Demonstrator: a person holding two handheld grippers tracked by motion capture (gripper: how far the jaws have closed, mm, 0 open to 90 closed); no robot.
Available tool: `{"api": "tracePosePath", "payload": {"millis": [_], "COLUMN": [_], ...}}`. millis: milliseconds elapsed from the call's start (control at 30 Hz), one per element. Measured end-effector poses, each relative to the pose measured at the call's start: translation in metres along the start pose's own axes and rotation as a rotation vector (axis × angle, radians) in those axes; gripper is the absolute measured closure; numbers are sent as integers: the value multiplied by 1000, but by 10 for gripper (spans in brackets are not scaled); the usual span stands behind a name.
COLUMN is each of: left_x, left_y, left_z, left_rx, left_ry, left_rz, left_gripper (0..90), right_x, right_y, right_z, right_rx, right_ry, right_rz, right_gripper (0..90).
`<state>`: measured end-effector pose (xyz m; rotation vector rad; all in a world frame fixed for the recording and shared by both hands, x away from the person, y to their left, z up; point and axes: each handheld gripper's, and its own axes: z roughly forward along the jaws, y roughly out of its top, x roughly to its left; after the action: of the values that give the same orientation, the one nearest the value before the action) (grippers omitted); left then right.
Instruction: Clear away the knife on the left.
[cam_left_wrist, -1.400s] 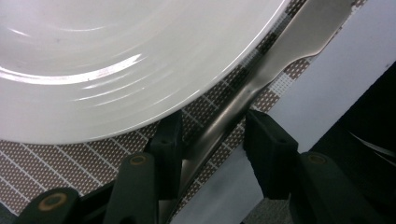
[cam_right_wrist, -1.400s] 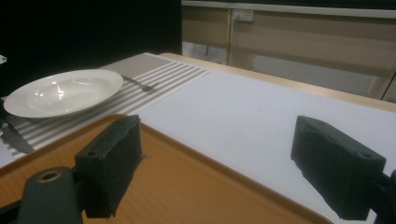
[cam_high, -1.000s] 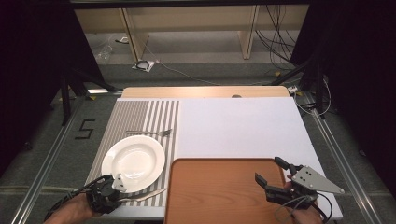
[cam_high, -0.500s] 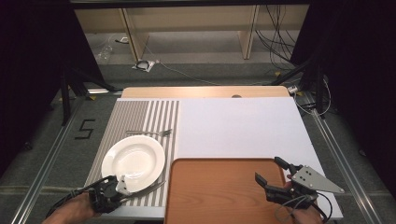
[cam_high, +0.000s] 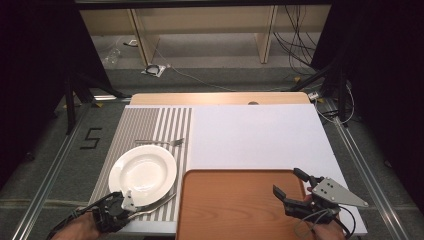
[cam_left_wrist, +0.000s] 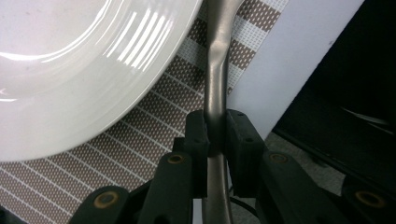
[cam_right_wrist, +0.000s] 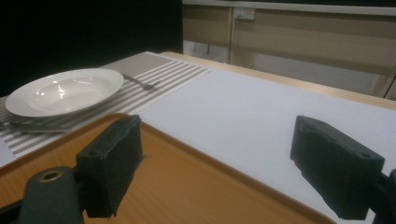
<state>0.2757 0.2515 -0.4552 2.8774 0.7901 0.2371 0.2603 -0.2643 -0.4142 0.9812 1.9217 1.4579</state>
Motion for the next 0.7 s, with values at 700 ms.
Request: {"api": "tracePosePath", "payload": {"millis": [700], "left_x": [-20], "left_y": [35], "left_z": [-32], "left_rx": [-222], "left_ry": [-47], "left_rz": [-3], "left_gripper": [791], "right_x": [1], "right_y": [0], "right_z": [0], "right_rx": [-2], "right_ry": [5], "right_rz": [-4], "right_gripper": [177]}}
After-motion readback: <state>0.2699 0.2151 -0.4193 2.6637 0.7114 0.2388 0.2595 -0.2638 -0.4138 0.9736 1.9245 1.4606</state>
